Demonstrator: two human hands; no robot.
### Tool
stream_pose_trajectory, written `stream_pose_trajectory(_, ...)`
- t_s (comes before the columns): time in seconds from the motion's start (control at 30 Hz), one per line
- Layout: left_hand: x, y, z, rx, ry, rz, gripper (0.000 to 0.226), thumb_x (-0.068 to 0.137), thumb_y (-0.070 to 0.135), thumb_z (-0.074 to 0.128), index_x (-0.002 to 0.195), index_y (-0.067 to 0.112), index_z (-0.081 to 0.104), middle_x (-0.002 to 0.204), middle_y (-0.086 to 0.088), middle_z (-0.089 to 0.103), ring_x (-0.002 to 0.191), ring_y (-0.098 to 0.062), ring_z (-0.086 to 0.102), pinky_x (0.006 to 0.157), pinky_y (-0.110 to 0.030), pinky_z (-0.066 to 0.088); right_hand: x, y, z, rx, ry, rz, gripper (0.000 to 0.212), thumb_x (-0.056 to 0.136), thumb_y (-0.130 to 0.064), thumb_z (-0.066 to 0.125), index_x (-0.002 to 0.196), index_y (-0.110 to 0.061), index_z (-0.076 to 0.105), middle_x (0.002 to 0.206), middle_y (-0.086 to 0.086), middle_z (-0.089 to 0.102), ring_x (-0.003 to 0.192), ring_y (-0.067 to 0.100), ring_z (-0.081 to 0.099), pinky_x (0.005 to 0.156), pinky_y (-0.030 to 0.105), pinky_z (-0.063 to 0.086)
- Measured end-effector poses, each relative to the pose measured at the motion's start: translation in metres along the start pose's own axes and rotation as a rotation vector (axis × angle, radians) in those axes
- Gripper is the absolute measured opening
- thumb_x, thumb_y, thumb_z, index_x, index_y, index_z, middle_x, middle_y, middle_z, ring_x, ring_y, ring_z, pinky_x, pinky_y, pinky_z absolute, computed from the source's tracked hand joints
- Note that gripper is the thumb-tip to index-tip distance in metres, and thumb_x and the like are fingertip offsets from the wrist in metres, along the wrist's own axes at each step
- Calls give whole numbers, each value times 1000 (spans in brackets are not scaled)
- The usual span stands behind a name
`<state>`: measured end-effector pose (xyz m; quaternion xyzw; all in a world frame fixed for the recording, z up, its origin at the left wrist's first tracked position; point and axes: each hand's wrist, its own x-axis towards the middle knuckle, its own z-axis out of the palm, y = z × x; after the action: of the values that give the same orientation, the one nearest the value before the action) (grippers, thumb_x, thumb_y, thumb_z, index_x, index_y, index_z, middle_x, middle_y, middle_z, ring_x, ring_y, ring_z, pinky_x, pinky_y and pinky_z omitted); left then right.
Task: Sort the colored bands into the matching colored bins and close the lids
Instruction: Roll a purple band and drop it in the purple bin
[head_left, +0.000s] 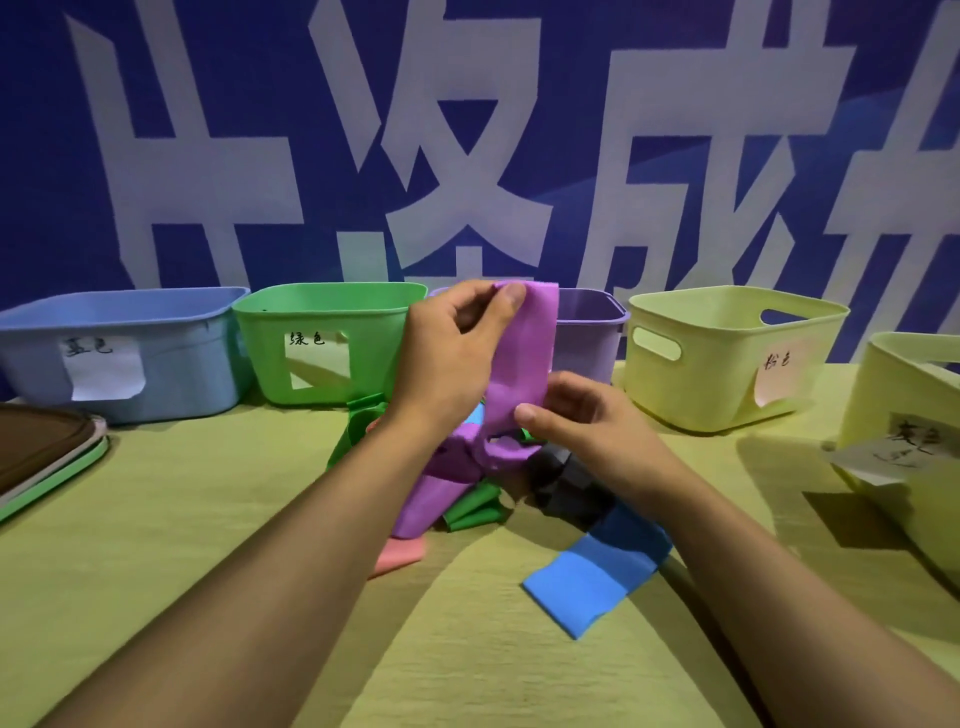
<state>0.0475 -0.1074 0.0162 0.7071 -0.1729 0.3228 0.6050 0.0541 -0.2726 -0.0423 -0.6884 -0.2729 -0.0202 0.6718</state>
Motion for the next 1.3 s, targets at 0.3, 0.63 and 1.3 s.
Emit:
stream_pose_trajectory(0.3, 26, 60, -14, -49, -90, 19, 17, 99, 11, 67, 106, 25, 72, 102, 6, 76, 93, -1, 70, 88, -32, 61, 16, -19, 11, -75, 100, -114, 9, 93, -3, 70, 97, -10, 67, 89, -5, 77, 86, 6, 70, 81, 21, 54)
stream_pose_trajectory(0.63, 44, 124, -30, -164, 15, 48, 19, 98, 4, 66, 111, 16, 71, 104, 1, 77, 95, -8, 74, 86, -32, 62, 18, -70, 14, -222, 79, -121, 12, 92, -12, 74, 101, -7, 68, 99, 11, 76, 87, 13, 71, 81, 30, 60)
stream_pose_trajectory(1.3, 23, 38, -110, 69, 258, -416, 12, 97, 11, 68, 107, 17, 72, 115, -9, 71, 98, -19, 65, 85, -34, 57, -56, -88, 19, 353, 227, 217, 22, 90, -22, 70, 107, -8, 71, 88, 13, 72, 74, 18, 69, 69, 29, 55)
